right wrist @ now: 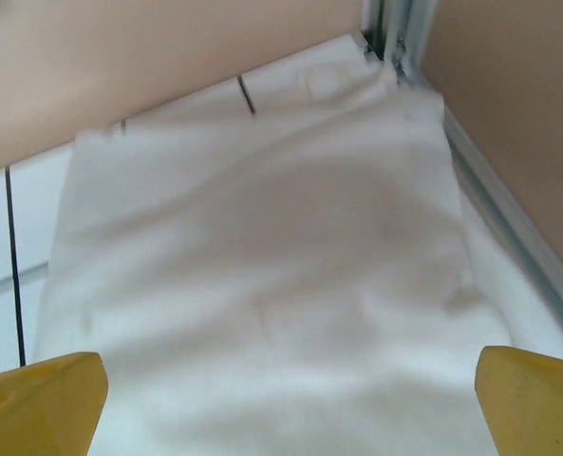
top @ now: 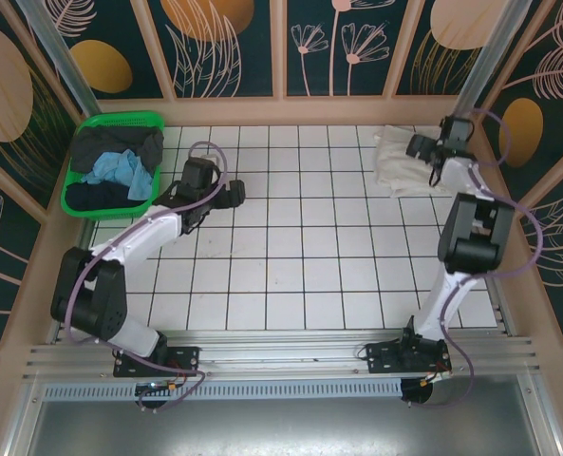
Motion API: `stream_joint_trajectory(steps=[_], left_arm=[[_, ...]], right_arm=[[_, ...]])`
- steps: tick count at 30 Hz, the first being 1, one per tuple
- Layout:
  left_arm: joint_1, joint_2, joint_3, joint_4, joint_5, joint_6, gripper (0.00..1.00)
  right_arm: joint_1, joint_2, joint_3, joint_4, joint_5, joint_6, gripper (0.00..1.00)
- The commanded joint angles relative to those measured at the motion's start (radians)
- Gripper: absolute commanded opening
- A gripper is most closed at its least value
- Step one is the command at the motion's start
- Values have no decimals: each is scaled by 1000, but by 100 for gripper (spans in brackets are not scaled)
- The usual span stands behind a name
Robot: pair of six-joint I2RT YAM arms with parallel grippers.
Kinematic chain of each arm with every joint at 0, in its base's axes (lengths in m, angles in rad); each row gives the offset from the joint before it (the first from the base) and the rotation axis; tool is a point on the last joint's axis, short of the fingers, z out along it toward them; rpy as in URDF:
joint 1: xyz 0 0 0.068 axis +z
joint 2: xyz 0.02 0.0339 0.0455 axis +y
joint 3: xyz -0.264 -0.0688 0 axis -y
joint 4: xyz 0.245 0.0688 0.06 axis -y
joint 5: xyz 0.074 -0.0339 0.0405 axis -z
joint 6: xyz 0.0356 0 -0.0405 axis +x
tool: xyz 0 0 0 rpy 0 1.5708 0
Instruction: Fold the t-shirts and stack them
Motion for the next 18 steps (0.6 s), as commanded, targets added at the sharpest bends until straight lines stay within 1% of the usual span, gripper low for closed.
stream_joint_trajectory(steps=[1,4,5,7,9,10,13,14,16,17,18], left_arm=[[11,-121,-98,156,-196,10,99],[15,-219,-225,276,-416,63,98],[23,-238,-259,300,-486,87,98],[43,-250,-319,352,-569,148,99],[75,-244,-376,413,-602,181,99],[100,-240,-413,460,-596,188,99],[195,-228,-524,598,-474,163,99],[221,-214,-574,695,-426,180,99],[270,-173,-637,828,-374,163,98],[294,-140,-662,928,-313,183,99],[302,-131,-635,879,-283,193,99]], right_arm=[[41,-189,-283,245,71,-49,99],[102,-428,-580,438,53,-65,99],[129,-506,-674,500,67,-65,99],[163,-631,-835,615,101,-22,99],[169,-729,-968,708,45,14,99],[182,-768,-1040,770,50,26,99],[213,-801,-1203,938,74,-3,99],[214,-785,-1232,977,86,4,99],[212,-731,-1242,1003,93,25,99],[211,-687,-1234,1023,77,21,99],[215,-656,-1197,979,68,18,99]])
